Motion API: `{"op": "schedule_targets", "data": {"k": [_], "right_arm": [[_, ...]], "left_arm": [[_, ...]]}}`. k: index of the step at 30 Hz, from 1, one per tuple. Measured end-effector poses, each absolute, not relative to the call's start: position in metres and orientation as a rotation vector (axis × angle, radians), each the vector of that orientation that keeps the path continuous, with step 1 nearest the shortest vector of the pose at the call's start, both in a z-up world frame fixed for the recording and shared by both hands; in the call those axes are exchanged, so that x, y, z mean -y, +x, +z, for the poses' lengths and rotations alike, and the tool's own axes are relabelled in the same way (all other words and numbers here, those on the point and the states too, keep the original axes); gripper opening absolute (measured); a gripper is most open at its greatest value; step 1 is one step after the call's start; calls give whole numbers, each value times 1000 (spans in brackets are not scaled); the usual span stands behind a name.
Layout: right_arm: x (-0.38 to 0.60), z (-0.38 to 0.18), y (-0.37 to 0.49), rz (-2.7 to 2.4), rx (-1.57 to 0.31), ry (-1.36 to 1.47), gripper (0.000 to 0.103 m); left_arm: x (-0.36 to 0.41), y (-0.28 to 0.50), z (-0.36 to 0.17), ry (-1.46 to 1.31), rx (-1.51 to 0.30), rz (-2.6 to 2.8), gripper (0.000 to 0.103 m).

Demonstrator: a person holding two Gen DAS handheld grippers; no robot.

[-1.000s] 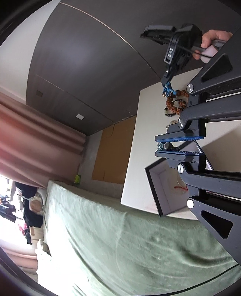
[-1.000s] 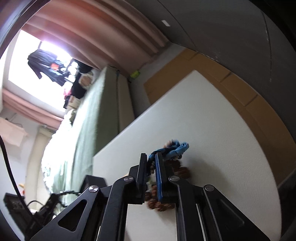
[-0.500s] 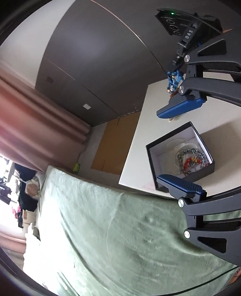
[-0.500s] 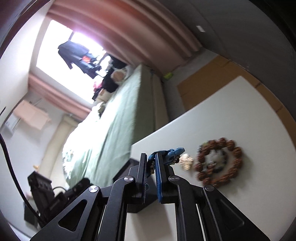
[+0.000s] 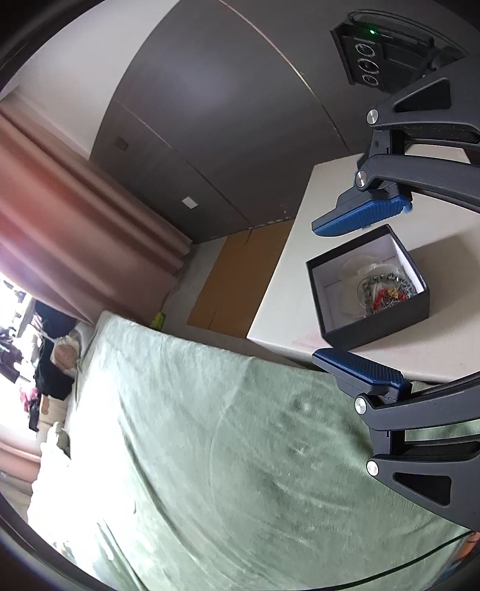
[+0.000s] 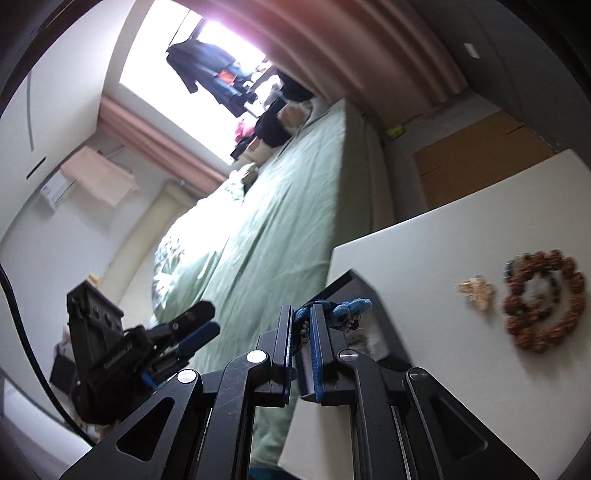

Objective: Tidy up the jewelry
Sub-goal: 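Carry the blue beaded bracelet into the black box with the right tool while the left tool releases over it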

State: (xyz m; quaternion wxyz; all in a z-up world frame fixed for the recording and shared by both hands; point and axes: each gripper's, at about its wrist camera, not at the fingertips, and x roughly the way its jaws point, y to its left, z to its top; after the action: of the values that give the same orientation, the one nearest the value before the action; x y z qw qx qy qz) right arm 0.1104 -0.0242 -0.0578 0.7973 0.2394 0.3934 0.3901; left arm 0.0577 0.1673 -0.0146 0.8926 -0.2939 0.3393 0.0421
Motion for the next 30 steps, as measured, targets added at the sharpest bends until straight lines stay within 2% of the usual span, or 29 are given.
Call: {"op": "schedule_targets", "data": {"k": [7, 8, 9, 10, 13, 25, 30], "right_arm": [[2, -67, 110, 910, -871, 514, 13], [-3, -72, 112, 888, -901, 482, 26], [-8, -76, 113, 873, -935, 456, 49], [-11, -80, 115, 857, -971, 438, 55], [-4, -87, 119, 843, -1000, 462, 55], [61, -62, 118, 690, -898, 502, 56], [93, -54, 118, 602, -874, 509, 71]], "left_arm": [[-184, 57, -17, -650, -695, 102, 64], [-185, 58, -17, -656, -695, 104, 64], [-187, 59, -18, -661, -697, 104, 64], [-187, 59, -19, -662, -699, 104, 64], [-185, 62, -19, -656, -703, 103, 64], [-155, 75, -20, -611, -724, 64, 64], [-126, 85, -20, -568, -746, 26, 64]]}}
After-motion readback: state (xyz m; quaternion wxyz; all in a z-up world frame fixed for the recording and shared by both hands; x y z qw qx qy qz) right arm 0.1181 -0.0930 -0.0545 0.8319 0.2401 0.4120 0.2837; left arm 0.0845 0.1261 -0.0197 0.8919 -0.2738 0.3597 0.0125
